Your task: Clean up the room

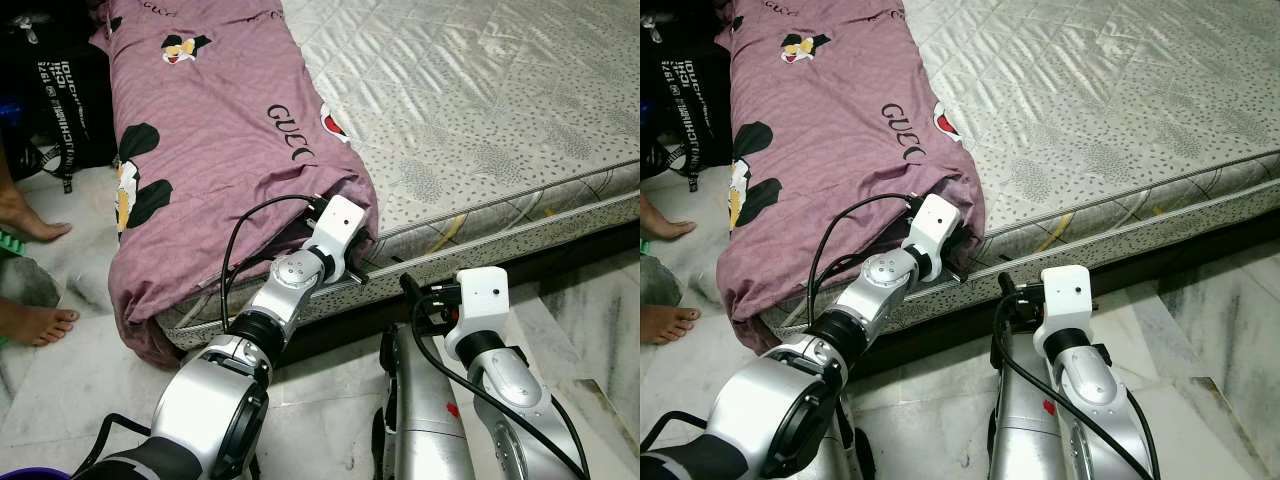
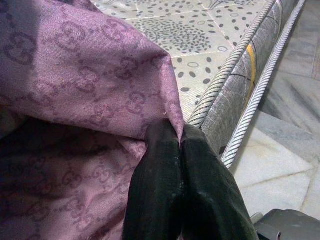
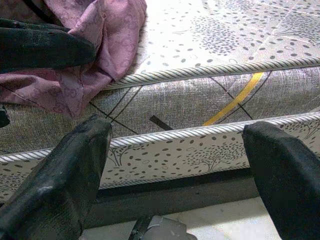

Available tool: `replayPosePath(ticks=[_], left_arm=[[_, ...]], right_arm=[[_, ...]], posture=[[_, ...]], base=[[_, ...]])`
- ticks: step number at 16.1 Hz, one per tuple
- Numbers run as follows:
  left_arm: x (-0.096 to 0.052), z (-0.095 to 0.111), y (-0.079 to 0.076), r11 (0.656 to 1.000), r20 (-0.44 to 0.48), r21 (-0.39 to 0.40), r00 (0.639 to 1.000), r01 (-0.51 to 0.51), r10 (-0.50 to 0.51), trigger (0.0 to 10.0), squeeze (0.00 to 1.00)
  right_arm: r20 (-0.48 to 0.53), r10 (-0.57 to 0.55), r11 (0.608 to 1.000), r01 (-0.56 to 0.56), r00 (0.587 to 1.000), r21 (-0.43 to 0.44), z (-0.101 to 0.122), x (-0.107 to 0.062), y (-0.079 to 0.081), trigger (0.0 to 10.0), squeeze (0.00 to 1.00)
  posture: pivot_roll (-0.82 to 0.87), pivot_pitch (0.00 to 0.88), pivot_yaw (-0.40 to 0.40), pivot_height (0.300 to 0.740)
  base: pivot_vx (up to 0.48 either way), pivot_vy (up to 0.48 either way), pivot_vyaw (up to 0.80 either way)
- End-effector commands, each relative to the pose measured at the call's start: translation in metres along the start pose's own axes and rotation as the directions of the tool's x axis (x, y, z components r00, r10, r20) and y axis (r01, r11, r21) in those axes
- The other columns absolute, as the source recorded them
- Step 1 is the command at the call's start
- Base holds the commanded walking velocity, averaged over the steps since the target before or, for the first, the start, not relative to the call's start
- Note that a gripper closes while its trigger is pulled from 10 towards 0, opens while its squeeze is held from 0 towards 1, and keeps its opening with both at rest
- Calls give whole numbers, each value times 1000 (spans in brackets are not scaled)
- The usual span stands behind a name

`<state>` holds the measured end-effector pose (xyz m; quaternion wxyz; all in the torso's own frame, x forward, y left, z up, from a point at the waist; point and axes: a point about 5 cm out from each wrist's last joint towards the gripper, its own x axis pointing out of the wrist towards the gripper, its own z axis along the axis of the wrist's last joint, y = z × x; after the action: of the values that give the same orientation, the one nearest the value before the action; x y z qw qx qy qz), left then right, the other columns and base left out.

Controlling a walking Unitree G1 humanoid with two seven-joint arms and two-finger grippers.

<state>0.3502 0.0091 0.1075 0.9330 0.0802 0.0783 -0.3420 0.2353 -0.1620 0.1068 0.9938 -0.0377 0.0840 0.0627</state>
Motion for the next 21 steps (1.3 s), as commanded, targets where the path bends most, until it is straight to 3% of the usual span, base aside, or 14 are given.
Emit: replayPosePath(ticks=[1,7,8,9,10,14,18,19,21], left_arm=[[8,3,-29,997,22,-31,997,69,-68,0,0],[8,3,-29,997,22,-31,997,69,-68,0,0],[6,-3,-39,995,-1,-9,995,102,-102,0,0],[2,-20,-54,993,-16,86,997,79,-78,4196,0],[-1,-24,-54,995,0,91,999,41,-42,0,0],[-7,-31,-41,1000,-5,30,1000,9,-8,0,0],[-16,-18,-26,990,100,-93,988,-107,116,0,0],[-21,-27,-26,983,42,-140,991,-117,124,0,0],[-22,-52,-51,998,-95,-55,995,30,-35,0,0]], right_arm=[[-2,16,1000,-16,1000,6,-1,0,3,10000,0],[-2,16,1000,-16,1000,6,-1,0,3,10000,0],[0,19,1000,-19,1000,7,-1,1,4,10000,0],[12,22,1000,-22,1000,17,0,7,7,10000,0],[24,18,1000,-18,1000,21,1,10,7,10000,0],[70,-47,999,48,996,-6,10,16,-7,10000,0],[78,-52,998,53,996,-16,11,18,-14,10000,0],[74,-55,998,57,996,-19,10,18,-17,10000,0],[75,-43,999,44,996,-18,9,21,-12,10000,0]], posture=[[-116,106,21,493],[-116,106,21,493],[-115,105,20,493],[-101,86,32,493],[-101,86,32,493],[-98,84,31,493],[-104,84,30,493],[-89,86,26,493],[-86,81,23,493]], base=[[0,0,0],[0,0,0],[0,0,0],[0,0,0],[0,0,0],[0,0,0],[0,0,0],[0,0,0],[0,0,0]])
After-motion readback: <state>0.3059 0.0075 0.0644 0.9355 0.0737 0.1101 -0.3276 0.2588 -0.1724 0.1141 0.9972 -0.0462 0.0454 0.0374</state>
